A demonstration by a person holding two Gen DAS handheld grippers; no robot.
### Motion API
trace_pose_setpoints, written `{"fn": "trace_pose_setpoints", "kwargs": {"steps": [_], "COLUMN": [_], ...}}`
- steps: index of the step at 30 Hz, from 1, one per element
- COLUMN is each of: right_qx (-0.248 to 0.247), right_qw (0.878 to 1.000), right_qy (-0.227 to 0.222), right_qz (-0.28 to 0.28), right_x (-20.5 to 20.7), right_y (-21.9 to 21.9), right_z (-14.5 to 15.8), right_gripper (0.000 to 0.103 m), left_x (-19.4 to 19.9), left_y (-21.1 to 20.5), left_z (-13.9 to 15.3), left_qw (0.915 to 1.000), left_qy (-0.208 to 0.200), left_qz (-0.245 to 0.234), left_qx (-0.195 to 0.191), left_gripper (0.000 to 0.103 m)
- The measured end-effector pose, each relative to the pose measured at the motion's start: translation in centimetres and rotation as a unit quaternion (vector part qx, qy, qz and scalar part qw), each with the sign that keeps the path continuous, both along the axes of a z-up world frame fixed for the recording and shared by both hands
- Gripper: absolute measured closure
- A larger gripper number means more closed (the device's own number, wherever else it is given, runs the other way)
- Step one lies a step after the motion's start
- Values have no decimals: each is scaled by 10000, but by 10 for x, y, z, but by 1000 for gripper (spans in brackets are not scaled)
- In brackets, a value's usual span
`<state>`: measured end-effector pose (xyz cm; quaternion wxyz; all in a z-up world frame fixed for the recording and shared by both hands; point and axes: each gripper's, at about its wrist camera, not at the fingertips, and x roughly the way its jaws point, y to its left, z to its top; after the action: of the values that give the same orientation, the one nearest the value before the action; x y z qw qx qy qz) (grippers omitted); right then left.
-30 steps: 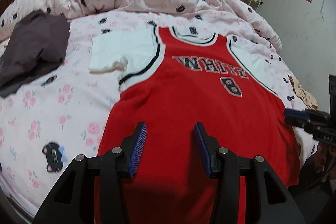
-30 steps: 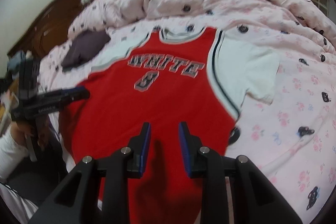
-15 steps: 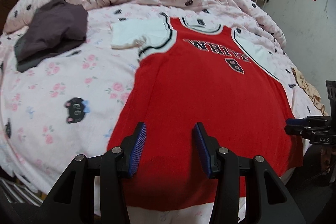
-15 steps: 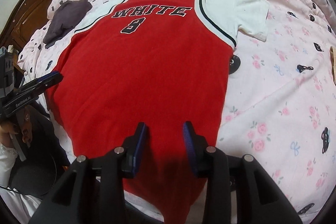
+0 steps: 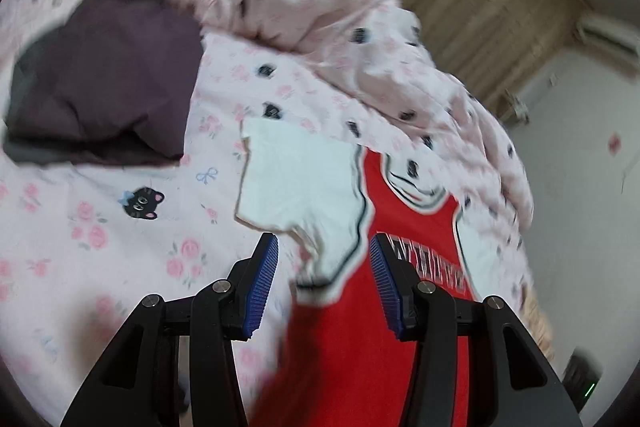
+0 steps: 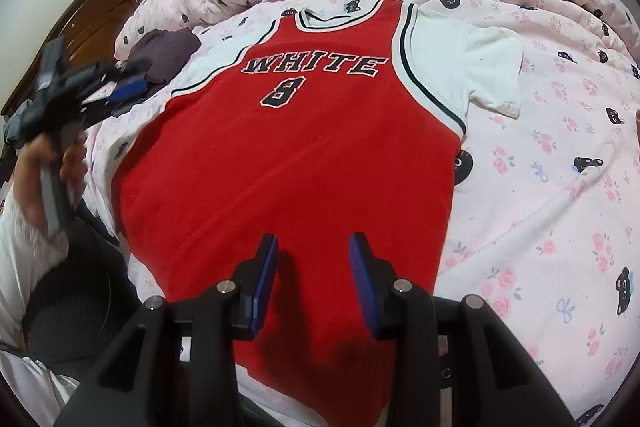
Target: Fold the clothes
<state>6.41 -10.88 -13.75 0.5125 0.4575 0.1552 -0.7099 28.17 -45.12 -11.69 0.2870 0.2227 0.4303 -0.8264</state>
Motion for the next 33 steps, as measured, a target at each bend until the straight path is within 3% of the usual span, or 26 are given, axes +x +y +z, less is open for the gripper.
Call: {"fn": "trace_pose_setpoints", "kwargs": {"steps": [3, 6, 14, 21, 26, 30, 33], "right_qx": [-10, -10, 49, 68, -100, -298, -417], "right_qw": [10000, 10000, 9999, 9999, 9995, 9981, 9965], "right_qy": [-27, -70, -80, -108, -62, 36, 69], "right_qz": [-9, -4, 44, 55, 294, 532, 722], "right_x": [-2, -5, -5, -6, -10, -15, -18], "right_y": [-1, -4, -8, -10, -39, -80, -116], "right_z": [-2, -5, -12, -9, 19, 52, 75], "right_gripper": [65, 65, 65, 64, 64, 63, 55], "left_x": [-1, 1, -4, -2, 8, 15, 18], "left_y": [-16, -19, -38, -47, -46, -52, -56], "left_z": [-23, -38, -50, -58, -63, -70, -74], "left_qw": [9981, 9954, 9920, 9859, 9799, 9711, 9652], "left_qy": [127, 258, 290, 596, 807, 1029, 1149], "left_qz": [149, 253, 644, 933, 1142, 1250, 1293], "left_qx": [591, 885, 1049, 1258, 1422, 1753, 1960], "left_gripper": [60, 60, 60, 61, 75, 76, 76]}}
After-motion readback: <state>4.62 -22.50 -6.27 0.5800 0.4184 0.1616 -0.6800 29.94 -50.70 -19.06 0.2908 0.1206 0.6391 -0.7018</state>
